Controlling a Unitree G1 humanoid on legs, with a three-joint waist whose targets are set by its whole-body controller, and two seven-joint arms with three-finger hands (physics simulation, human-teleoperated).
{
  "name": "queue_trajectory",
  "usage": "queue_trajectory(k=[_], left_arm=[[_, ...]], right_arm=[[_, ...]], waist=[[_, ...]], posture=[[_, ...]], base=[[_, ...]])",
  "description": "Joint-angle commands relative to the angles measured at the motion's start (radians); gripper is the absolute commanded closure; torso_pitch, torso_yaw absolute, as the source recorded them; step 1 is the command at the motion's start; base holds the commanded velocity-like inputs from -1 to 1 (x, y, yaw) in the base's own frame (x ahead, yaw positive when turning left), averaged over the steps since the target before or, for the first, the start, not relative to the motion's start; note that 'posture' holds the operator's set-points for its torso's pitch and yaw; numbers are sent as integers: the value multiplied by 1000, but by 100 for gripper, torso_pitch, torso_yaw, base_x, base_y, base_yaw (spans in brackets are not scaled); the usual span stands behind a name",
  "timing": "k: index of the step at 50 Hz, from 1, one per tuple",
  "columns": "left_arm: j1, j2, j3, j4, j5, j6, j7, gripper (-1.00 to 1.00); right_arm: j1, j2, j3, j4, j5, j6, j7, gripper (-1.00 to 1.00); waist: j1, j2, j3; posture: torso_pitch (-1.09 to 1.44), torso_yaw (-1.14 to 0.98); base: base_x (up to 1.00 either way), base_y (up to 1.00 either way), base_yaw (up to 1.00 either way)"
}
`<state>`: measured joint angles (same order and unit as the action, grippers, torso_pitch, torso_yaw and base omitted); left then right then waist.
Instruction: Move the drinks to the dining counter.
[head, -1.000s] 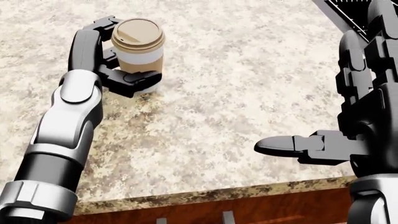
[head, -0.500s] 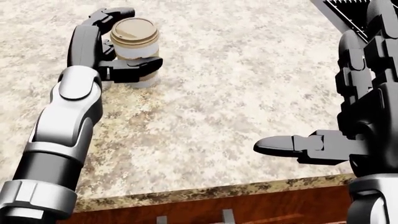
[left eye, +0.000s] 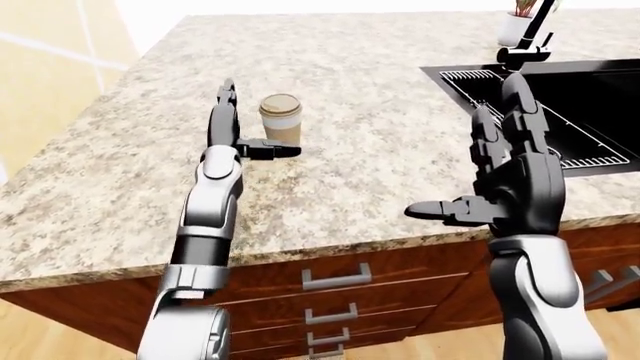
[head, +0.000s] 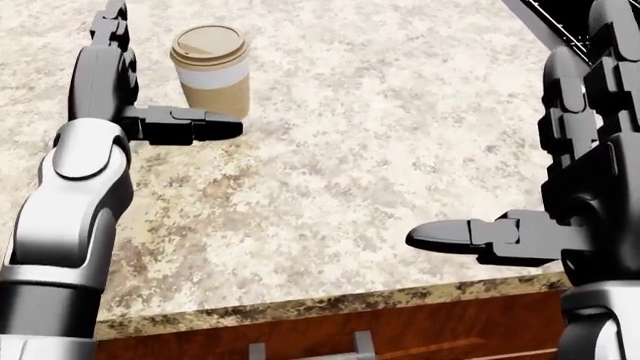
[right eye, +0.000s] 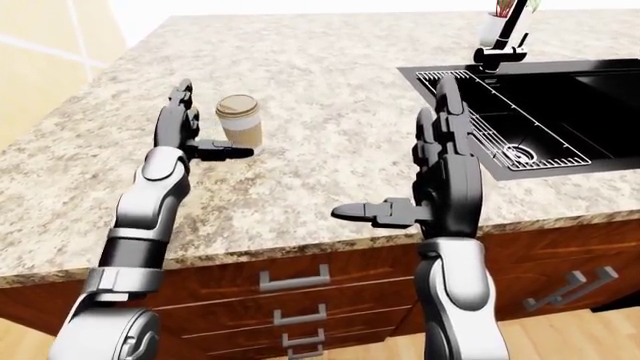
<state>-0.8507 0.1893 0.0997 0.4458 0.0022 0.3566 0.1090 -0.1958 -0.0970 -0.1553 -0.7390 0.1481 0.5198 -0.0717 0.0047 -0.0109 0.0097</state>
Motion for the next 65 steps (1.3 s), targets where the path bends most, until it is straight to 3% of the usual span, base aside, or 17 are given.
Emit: queue_trajectory(k=[1,14,20,24,26,27,28,30,37,39,40,41,46,54,55,58,65], left_arm=[[-18,10,6,-121,-1,32,-3,-100],[50,8,14,-361,-17,160,-9,-100],[81,-3,7,-463,-26,213,-20,-100],[125,-13,-5,-588,-25,271,-47,-100],[148,-20,-10,-635,-21,289,-64,-100],[154,-23,-10,-645,-19,294,-71,-100],[164,-25,-14,-673,-15,309,-78,-100],[187,-27,-19,-722,-13,333,-106,-100],[245,-47,-30,-817,7,357,-163,-100],[257,-55,-37,-840,15,364,-175,-100],[261,-56,-36,-841,17,360,-180,-100],[263,-57,-35,-839,18,355,-182,-100],[264,-68,-38,-847,24,358,-185,-100],[266,-70,-38,-848,30,359,-191,-100],[267,-70,-38,-847,30,356,-192,-100],[272,-73,-45,-865,34,364,-199,-100],[276,-76,-44,-861,35,351,-206,-100]], right_arm=[[-20,-6,0,-32,-5,-22,4,-100],[-16,0,6,-37,-23,-19,15,-100],[-14,6,2,-38,0,-1,24,-100],[-10,3,-2,-31,4,-10,21,-100],[-10,1,-6,-30,9,-8,21,-100],[-10,0,-8,-29,10,-9,20,-100],[-11,-2,-11,-28,13,-8,21,-100],[-20,-8,-21,-23,19,-5,18,-100],[-36,-15,-21,-24,26,14,3,-100],[-35,-12,-20,-30,31,26,-3,-100],[-36,-12,-20,-32,34,29,-5,-100],[-36,-12,-20,-32,35,30,-6,-100],[-34,-13,-22,-27,38,25,-8,-100],[-28,-9,-15,11,33,-17,-5,-100],[-27,-9,-14,6,34,-13,-6,-100],[-27,-10,-14,4,34,-13,-6,-100],[-28,-11,-15,5,34,-13,-5,-100]], waist=[[1,6,-41],[2,24,-34],[-9,69,-25],[-28,-47,35],[-39,-155,-24],[-56,-91,32],[-49,-89,-8],[-50,-53,-24],[-28,36,32],[-21,94,27],[-16,139,-13],[8,66,44],[-13,38,16],[-25,-105,-12],[-34,-66,0],[-43,-40,-21],[-23,18,29]], posture=[[0,0],[0,0],[0,0],[0,0],[0,0],[0,0],[0,0],[0,0],[0,0],[0,0],[0,0],[0,0],[0,0],[0,0],[0,0],[0,0],[0,0]], base=[[-56,0,0],[-95,1,0],[-80,-17,-17],[-30,0,-100],[-28,0,-100],[-27,0,-100],[-27,0,-100],[-28,0,-100],[-27,0,-100],[-27,0,-100],[-27,0,-100],[-27,0,-100],[-27,0,-100],[-27,0,-100],[-27,0,-100],[-27,0,-100],[-27,0,-100]])
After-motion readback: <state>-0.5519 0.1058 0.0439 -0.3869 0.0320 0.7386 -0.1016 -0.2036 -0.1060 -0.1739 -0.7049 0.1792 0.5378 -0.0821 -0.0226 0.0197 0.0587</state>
